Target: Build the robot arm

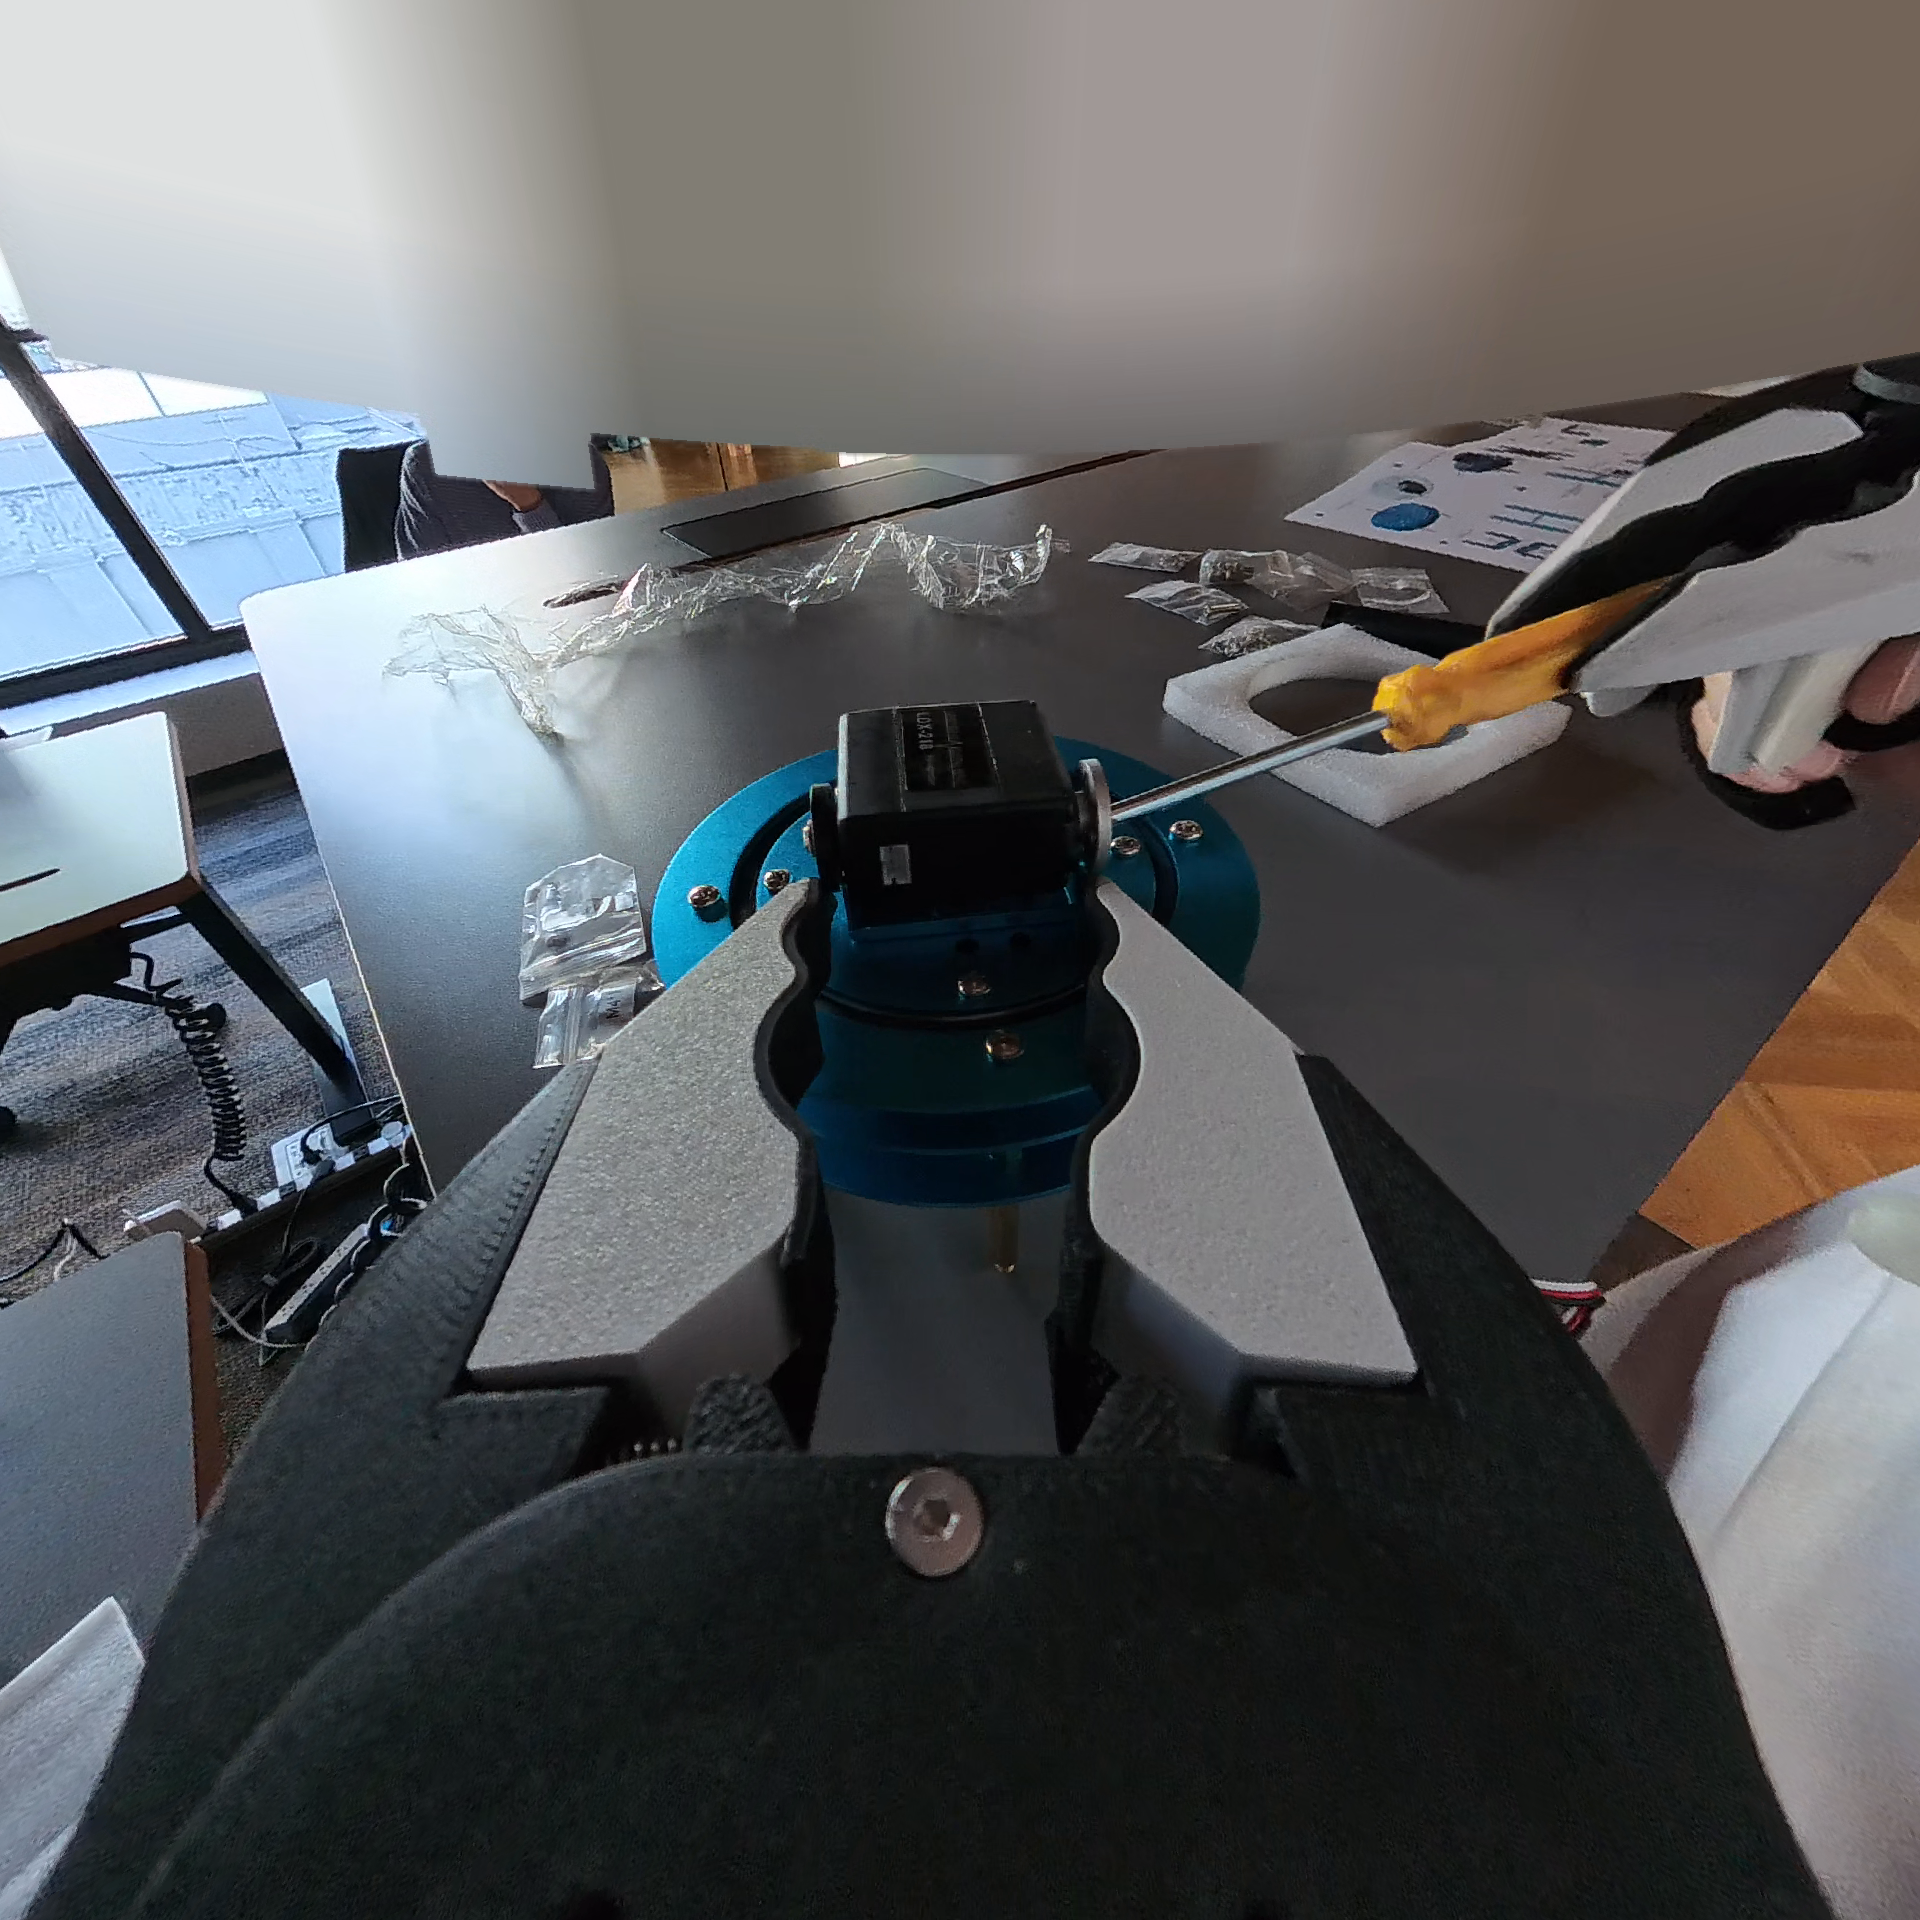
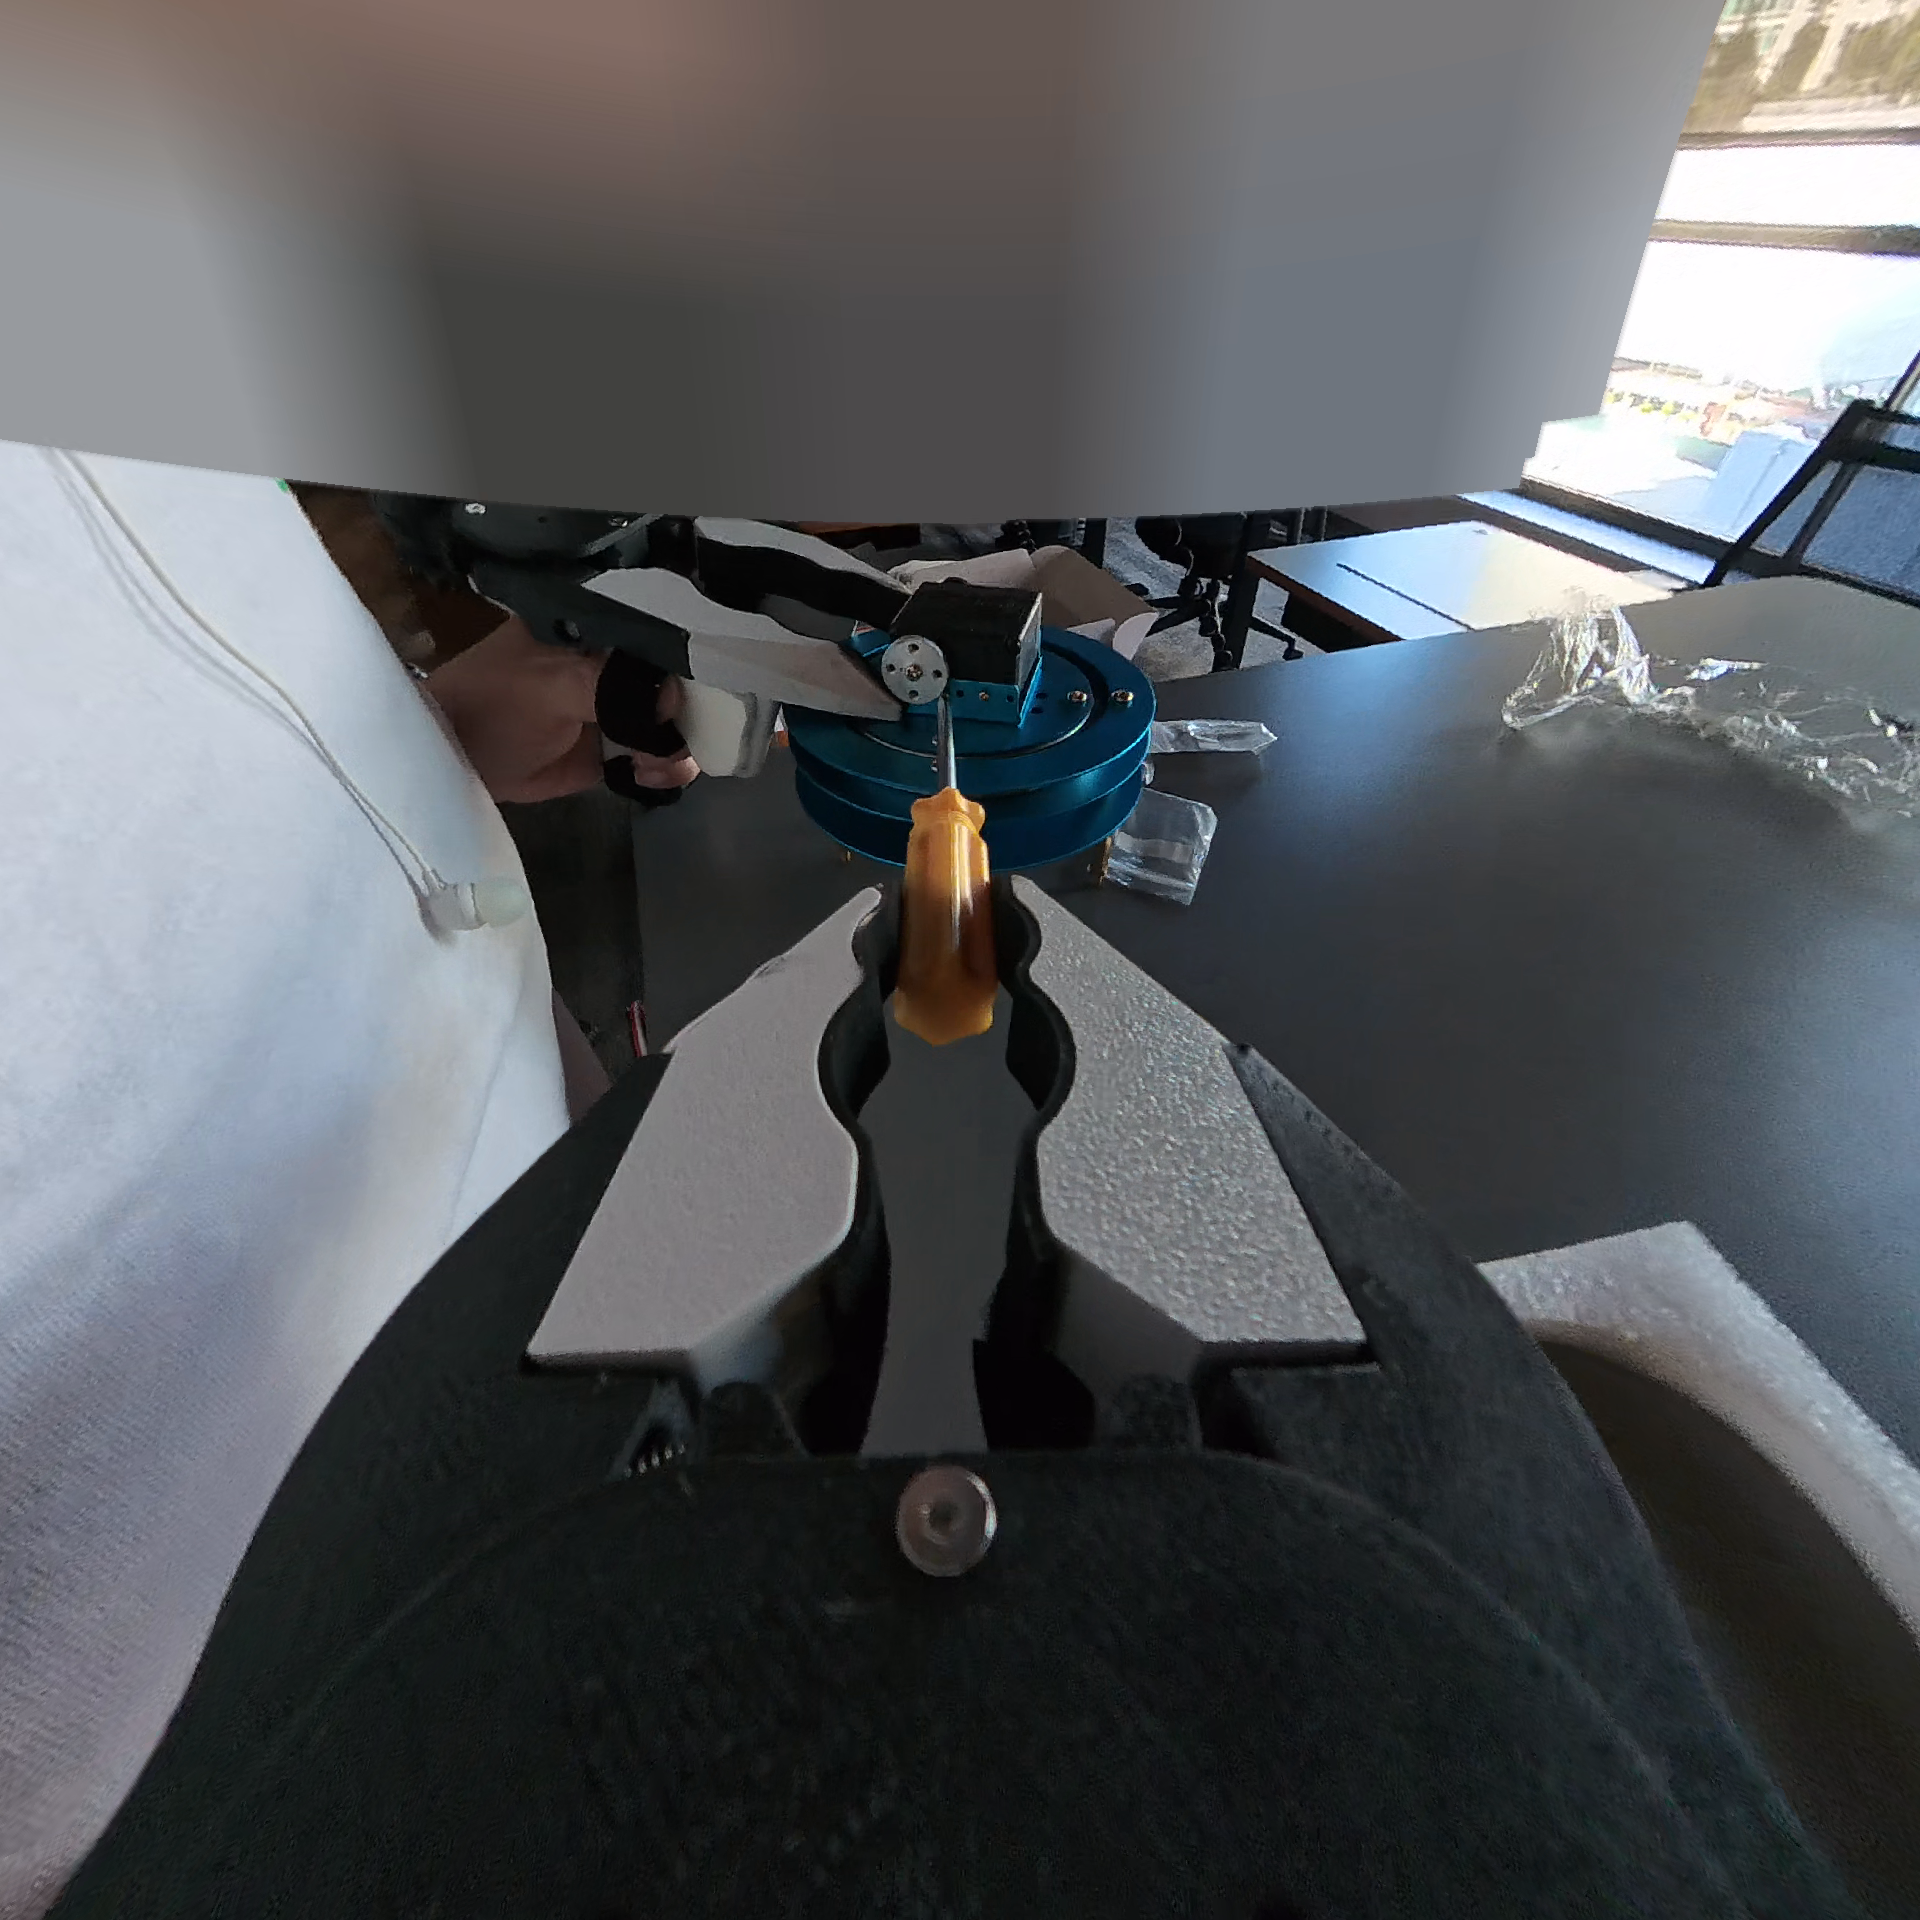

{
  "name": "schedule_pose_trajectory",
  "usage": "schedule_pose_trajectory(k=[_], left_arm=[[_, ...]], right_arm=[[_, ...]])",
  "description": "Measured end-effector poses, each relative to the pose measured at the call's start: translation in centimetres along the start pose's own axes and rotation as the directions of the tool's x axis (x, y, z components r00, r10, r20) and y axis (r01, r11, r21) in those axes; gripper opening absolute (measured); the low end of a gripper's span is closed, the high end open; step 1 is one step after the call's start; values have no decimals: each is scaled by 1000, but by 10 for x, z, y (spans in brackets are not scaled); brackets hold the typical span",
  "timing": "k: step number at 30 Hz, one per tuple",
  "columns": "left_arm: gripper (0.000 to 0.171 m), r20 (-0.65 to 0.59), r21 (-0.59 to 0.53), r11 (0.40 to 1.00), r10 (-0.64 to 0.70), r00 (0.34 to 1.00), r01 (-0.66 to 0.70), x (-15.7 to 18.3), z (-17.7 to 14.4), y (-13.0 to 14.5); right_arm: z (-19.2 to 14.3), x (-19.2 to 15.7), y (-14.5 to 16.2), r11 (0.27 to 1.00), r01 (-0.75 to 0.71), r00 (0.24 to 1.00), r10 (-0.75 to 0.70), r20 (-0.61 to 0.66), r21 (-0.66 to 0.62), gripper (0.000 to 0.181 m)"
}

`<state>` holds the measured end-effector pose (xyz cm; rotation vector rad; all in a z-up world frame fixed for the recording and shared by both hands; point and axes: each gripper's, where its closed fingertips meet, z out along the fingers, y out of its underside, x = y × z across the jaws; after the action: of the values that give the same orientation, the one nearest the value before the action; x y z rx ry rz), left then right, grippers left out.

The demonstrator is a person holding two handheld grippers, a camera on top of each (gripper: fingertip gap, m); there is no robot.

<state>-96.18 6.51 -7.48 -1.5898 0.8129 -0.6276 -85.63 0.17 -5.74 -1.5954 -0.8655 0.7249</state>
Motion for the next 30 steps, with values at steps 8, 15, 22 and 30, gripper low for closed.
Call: schedule_pose_trajectory(k=[8, 15, 22, 30], left_arm=[[47, -2, 0, 1000, 0, 1000, 0, 0, 0, 0], [47, -4, -2, 1000, 0, 1000, 0, -2, 2, 0], [47, -31, -2, 1000, 6, 1000, -6, 0, 3, 0], [47, -35, -4, 1000, 7, 999, -7, 0, 4, 0]], right_arm=[[1, 4, 3, 1000, 17, 998, -16, 61, -16, 16], [6, 11, 25, 974, -174, 980, 185, 68, -142, 16], [21, 1, 50, 965, -152, 987, 161, 25, -215, 15], [-3, 10, 33, 976, -203, 976, 208, 58, -77, 15]])
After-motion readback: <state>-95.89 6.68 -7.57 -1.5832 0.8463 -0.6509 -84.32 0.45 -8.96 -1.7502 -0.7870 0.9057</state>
